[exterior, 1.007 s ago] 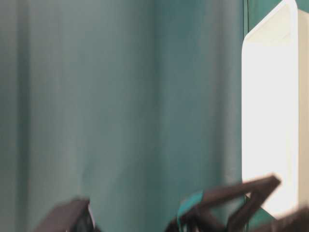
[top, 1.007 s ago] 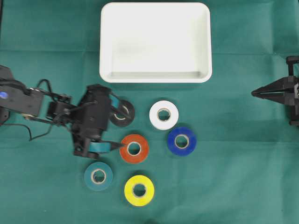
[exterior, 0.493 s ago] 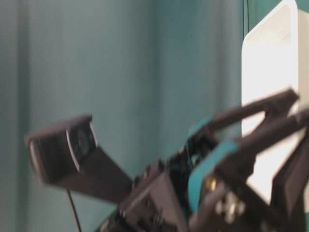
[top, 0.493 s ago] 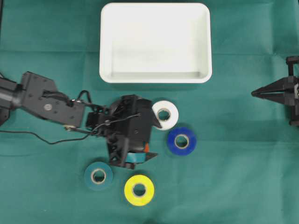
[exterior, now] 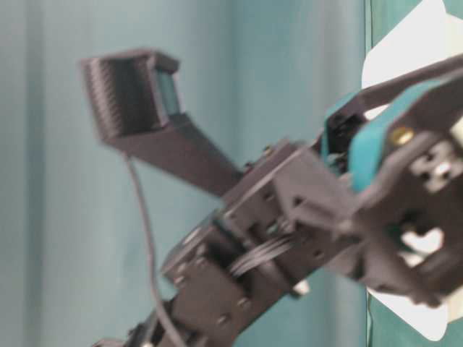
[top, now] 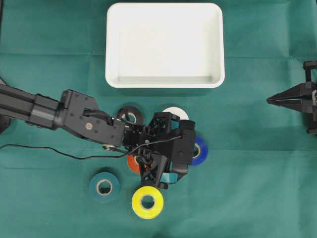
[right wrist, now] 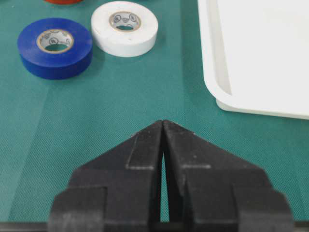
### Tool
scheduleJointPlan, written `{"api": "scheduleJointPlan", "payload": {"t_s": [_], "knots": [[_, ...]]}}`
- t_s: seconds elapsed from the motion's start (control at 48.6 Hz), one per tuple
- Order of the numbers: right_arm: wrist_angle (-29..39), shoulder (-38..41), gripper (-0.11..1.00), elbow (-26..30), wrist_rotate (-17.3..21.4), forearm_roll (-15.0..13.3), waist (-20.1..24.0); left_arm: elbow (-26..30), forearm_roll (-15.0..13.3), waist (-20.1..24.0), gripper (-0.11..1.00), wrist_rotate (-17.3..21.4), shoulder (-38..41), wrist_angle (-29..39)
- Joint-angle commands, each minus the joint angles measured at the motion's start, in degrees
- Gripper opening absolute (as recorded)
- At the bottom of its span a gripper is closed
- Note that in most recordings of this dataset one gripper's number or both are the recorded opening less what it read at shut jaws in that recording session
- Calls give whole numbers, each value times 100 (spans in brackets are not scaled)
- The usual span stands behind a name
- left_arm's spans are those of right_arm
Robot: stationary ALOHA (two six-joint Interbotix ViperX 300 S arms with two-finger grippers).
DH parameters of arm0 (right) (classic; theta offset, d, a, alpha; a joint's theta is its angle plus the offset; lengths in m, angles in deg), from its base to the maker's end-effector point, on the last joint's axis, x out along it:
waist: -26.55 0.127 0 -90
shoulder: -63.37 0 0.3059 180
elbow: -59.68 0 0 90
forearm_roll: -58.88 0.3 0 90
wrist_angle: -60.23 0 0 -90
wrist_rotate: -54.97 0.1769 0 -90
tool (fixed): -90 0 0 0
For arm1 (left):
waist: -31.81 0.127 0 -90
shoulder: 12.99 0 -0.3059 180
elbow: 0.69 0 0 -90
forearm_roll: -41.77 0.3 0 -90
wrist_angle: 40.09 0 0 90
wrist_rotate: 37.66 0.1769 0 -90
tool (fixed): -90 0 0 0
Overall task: Put the tape into the white case with the left arm.
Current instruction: 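Reach the left gripper over the blue tape roll and lower, then close the left gripper on the blue tape roll's rim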
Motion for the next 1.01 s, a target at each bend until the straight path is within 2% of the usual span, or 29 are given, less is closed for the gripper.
{"api": "scheduleJointPlan", "payload": {"t_s": [0.0,0.534,0.987], "knots": [[-70,35,-9,53,0,-9,-9,193,0,18,97,0,35,-18],[-88,26,-9,44,0,-9,-9,650,9,53,97,18,826,-18],[-97,26,-9,35,0,-9,-9,677,18,53,95,18,879,-9]]}}
